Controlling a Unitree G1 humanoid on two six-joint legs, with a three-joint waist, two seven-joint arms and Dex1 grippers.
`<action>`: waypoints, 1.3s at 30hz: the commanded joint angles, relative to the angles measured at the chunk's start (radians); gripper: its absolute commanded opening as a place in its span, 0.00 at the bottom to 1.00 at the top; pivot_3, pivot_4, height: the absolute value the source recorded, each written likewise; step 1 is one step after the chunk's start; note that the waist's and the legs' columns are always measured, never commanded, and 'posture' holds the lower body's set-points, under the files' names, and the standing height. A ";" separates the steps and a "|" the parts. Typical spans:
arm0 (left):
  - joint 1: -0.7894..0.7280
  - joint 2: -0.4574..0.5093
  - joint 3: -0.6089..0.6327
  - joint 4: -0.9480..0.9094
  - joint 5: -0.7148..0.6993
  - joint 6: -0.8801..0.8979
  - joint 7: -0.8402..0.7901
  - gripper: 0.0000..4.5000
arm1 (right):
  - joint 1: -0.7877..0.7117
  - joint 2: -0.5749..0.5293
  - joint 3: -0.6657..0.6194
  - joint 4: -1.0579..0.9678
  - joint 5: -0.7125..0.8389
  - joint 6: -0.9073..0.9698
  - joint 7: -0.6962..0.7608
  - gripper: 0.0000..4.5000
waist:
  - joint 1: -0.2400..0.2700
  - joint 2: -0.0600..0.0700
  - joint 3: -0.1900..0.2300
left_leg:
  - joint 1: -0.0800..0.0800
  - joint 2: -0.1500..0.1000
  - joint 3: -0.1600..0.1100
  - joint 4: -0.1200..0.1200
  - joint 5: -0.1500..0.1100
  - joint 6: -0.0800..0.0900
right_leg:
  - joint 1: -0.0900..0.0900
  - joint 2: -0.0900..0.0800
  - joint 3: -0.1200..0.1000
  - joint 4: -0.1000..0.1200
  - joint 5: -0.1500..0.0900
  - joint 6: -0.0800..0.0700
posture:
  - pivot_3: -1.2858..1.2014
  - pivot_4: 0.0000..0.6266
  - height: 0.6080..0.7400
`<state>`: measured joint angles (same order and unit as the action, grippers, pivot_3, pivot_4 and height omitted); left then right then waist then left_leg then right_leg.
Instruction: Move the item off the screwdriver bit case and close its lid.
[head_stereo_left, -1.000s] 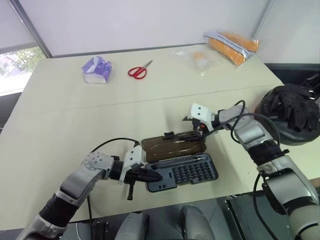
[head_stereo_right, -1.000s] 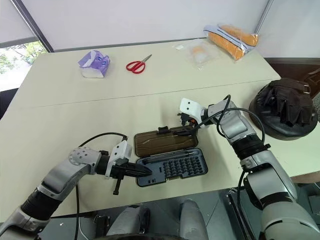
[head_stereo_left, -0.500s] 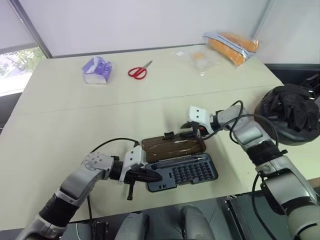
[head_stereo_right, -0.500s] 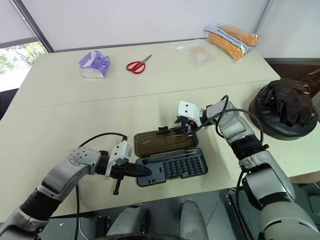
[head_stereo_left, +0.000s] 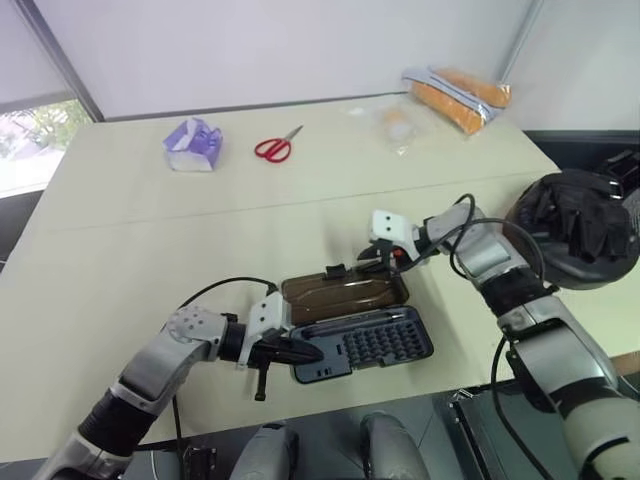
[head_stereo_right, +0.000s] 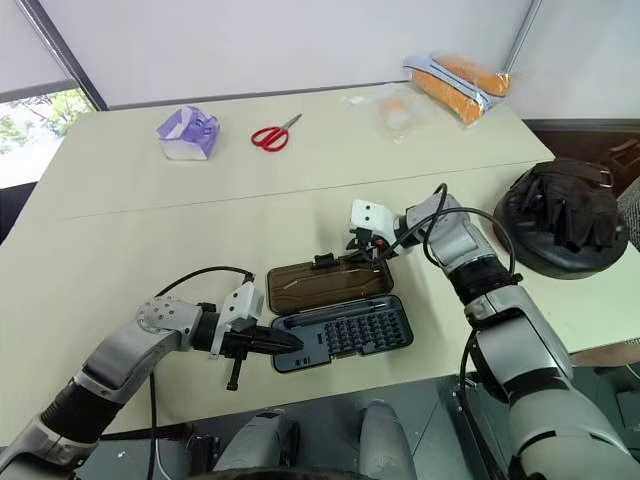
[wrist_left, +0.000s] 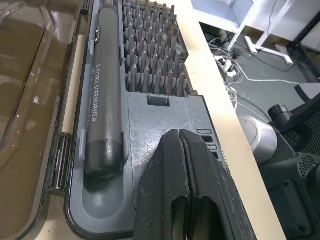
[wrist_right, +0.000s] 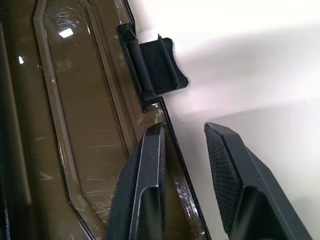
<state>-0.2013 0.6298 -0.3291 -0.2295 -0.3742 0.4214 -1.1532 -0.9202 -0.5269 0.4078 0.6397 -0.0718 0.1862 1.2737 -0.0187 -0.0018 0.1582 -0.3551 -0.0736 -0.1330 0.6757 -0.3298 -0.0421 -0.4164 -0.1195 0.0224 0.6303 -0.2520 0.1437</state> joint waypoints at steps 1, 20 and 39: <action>0.028 0.013 -0.029 0.028 0.041 0.009 0.007 0.00 | -0.012 0.012 0.032 0.081 -0.053 -0.018 0.017 0.28 | 0.000 0.000 0.000 | 0.000 0.000 0.000 0.000 -0.001 0.001 | 0.000 0.000 0.000 0.000 0.000 0.000 | 0.52 0.24 1.00; 0.020 0.007 -0.020 0.055 0.042 -0.003 0.011 0.00 | -0.027 0.021 0.033 0.128 -0.094 -0.121 0.052 0.01 | 0.001 0.001 -0.007 | 0.015 0.001 0.000 -0.010 -0.002 0.004 | 0.011 0.001 0.000 -0.003 0.000 0.000 | 0.52 0.24 1.00; 0.092 0.112 0.242 0.006 -0.142 0.151 0.058 0.00 | 0.139 -0.084 -0.030 -0.341 -0.235 -0.262 -0.235 0.01 | 0.002 0.002 -0.004 | 0.014 0.001 0.000 -0.012 -0.002 0.004 | 0.007 0.001 0.001 -0.003 -0.001 0.000 | 0.52 0.24 1.00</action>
<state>-0.1070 0.7353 -0.1361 -0.2090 -0.4790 0.5449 -1.1141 -0.7777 -0.5950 0.4213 0.3544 -0.2760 -0.0727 1.1064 -0.0166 0.0007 0.1546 -0.3425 -0.0727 -0.1331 0.6636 -0.3321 -0.0382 -0.4101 -0.1186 0.0230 0.6277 -0.2526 0.1433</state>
